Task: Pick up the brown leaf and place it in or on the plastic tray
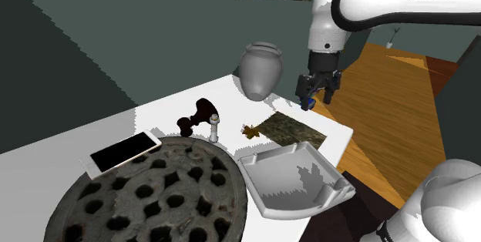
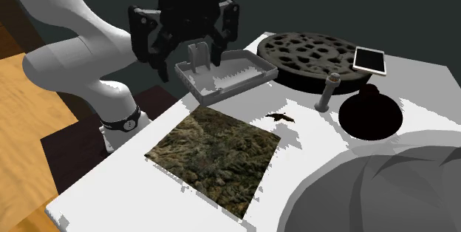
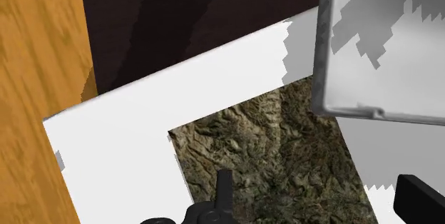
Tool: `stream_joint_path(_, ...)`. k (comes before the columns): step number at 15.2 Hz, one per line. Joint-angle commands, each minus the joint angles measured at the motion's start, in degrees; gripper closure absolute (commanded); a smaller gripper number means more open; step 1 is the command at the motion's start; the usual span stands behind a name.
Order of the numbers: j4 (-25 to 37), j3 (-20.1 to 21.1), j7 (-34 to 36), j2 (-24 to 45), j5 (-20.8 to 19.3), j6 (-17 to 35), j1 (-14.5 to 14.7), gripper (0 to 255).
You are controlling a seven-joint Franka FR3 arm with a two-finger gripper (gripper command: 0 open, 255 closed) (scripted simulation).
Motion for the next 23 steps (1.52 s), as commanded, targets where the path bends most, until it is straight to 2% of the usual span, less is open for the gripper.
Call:
stream_joint_path(1, 2.11, 2.02, 3.86, 4.09, 0.63, 0.64, 0.28, 0)
stream_joint_path(8, 13.16, 7.2, 16.38, 20.8, 0.53, 1.53, 1.5, 0)
stream_joint_path(15, 27.05, 9.3, 27.05, 37.74, -1.29, -0.06, 4.14, 0)
stream_joint_path(23, 19.4, 9.34, 26.64, 36.08, -0.82, 5.98, 4.11, 0)
